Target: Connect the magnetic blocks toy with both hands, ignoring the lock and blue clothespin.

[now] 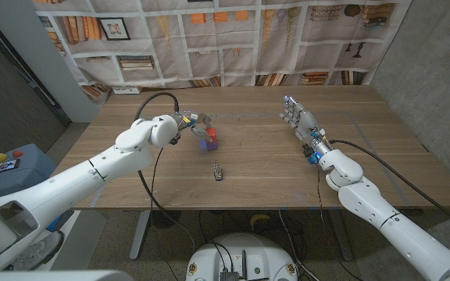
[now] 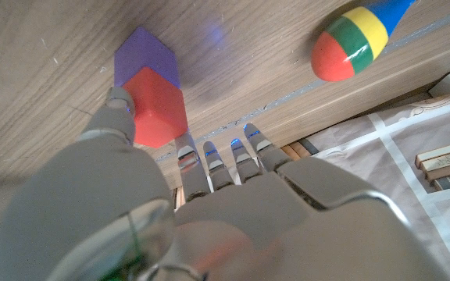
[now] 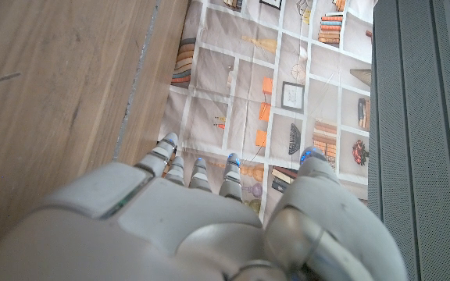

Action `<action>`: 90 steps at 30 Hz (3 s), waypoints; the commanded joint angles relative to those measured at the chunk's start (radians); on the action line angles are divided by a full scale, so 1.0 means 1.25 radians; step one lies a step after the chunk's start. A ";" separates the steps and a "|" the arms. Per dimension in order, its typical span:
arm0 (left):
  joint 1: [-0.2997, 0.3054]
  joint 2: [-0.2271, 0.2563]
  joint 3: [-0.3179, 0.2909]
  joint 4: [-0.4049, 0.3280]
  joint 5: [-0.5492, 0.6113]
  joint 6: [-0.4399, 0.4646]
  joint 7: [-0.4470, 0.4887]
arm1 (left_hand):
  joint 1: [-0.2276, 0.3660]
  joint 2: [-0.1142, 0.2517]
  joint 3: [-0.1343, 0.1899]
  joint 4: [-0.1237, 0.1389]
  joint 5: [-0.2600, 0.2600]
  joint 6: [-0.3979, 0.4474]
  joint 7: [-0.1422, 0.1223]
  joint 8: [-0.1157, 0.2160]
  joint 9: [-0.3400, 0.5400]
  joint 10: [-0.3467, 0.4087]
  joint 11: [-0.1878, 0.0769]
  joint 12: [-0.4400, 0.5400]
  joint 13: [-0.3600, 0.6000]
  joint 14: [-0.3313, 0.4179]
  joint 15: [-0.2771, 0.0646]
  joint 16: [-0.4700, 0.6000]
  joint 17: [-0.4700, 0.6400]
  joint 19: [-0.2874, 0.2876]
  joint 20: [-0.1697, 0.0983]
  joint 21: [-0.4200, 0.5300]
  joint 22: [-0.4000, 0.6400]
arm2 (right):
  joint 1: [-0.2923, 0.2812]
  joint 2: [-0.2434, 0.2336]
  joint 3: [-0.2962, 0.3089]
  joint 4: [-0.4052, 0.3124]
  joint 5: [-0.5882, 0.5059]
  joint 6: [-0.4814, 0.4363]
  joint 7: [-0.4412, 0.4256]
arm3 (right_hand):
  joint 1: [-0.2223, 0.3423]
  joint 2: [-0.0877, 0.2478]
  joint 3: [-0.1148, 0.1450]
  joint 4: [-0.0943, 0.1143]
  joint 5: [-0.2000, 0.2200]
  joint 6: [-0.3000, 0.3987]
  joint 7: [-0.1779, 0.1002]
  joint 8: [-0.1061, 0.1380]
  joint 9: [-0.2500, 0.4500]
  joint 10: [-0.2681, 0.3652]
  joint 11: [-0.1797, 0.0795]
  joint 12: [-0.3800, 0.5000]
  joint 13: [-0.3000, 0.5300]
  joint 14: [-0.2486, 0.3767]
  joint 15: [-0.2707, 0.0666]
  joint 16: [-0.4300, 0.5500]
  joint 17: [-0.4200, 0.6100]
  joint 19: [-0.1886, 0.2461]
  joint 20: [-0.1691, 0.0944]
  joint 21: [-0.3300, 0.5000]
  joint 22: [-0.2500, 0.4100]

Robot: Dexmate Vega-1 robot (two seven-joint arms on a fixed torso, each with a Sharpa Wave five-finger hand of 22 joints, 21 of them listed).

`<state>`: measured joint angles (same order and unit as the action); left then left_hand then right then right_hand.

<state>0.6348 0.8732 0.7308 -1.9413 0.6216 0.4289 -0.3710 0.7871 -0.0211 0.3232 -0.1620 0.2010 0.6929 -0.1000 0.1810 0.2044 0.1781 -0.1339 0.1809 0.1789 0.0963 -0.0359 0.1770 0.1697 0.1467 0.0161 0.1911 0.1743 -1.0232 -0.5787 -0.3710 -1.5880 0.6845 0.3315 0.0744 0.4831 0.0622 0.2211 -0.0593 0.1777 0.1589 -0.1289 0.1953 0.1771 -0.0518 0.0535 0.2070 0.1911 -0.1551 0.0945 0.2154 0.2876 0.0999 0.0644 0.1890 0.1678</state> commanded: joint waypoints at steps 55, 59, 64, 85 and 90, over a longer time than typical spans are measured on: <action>0.060 0.054 -0.153 -0.060 -0.323 0.005 0.033 | -0.156 -0.048 -0.048 0.029 -0.020 -0.380 0.085 -0.009 -0.020 -0.184 0.147 0.015 0.002 -0.210 0.102 0.005 0.002 -0.168 0.013 -0.004 -0.003 | -0.014 -0.022 0.006 -0.026 -0.041 -0.005 -0.038 | -0.022 0.009 -0.002 -0.018 -0.002 -0.021 0.014 -0.012 0.002 -0.012 -0.002 -0.008 0.001 -0.011 -0.003 -0.002 -0.008 -0.011 -0.009 -0.003 0.000; 0.088 0.056 -0.175 -0.051 -0.374 -0.020 0.080 | -0.161 -0.043 -0.048 0.031 -0.020 -0.381 0.089 -0.006 -0.020 -0.178 0.145 0.017 0.001 -0.206 0.093 0.005 0.002 -0.165 0.001 -0.003 -0.003 | -0.015 -0.023 0.005 -0.025 -0.055 0.006 -0.042 | -0.025 0.008 -0.003 -0.019 -0.002 -0.024 0.014 -0.012 0.002 -0.012 -0.004 -0.008 0.001 -0.011 -0.006 -0.001 -0.009 -0.011 -0.012 -0.003 0.000; 0.119 0.059 -0.197 -0.038 -0.423 -0.049 0.136 | -0.169 -0.037 -0.047 0.032 -0.020 -0.391 0.092 -0.007 -0.021 -0.177 0.150 0.017 0.001 -0.201 0.090 0.005 0.001 -0.167 -0.016 -0.004 -0.004 | -0.010 -0.030 0.003 -0.025 -0.070 0.009 -0.040 | -0.030 0.008 -0.005 -0.019 -0.002 -0.024 0.013 -0.011 0.002 -0.009 -0.008 -0.007 0.000 -0.011 -0.009 -0.001 -0.010 -0.014 -0.016 -0.004 0.000; 0.223 0.006 -0.258 0.073 -0.589 -0.230 0.332 | -0.199 -0.003 -0.041 0.035 -0.020 -0.400 0.061 -0.001 -0.024 -0.159 0.101 0.017 -0.002 -0.161 0.054 0.008 0.000 -0.133 -0.056 0.003 -0.006 | 0.002 0.004 0.004 0.047 -0.055 0.051 -0.028 | -0.069 0.013 -0.016 -0.013 0.002 -0.036 0.049 -0.014 0.001 0.038 -0.027 0.004 -0.003 0.026 -0.056 0.011 -0.018 0.006 -0.048 0.003 -0.001; 0.241 -0.028 -0.267 0.116 -0.630 -0.295 0.365 | -0.202 0.006 -0.038 0.034 -0.019 -0.405 0.061 -0.003 -0.024 -0.154 0.104 0.017 -0.003 -0.148 0.048 0.010 -0.001 -0.121 -0.056 0.005 -0.006 | -0.002 0.010 0.009 0.051 -0.046 0.053 -0.033 | -0.084 0.017 -0.019 -0.008 0.003 -0.064 0.061 -0.021 0.000 0.040 -0.027 0.002 -0.004 0.030 -0.058 0.012 -0.020 0.009 -0.052 0.002 -0.001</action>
<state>0.8803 0.9009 0.4269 -1.8882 -0.0583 0.2017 -0.0182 0.5357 -0.0194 0.2682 -0.1178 0.1769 0.1894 -0.0218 0.1741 0.1720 -0.0181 0.0016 0.1965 0.1767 -0.0945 0.0253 0.1851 0.1675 -0.0150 -0.0320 0.1901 0.1674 -1.0254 -0.5898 -0.3696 -1.5578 0.5953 0.3760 0.0254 0.3949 0.0865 0.2043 -0.0731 0.1777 0.0956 -0.0584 0.1734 0.1769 -0.0086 0.0213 0.2041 0.1857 -0.1159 0.0265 0.2234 0.2638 0.1072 0.0065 0.1890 0.1678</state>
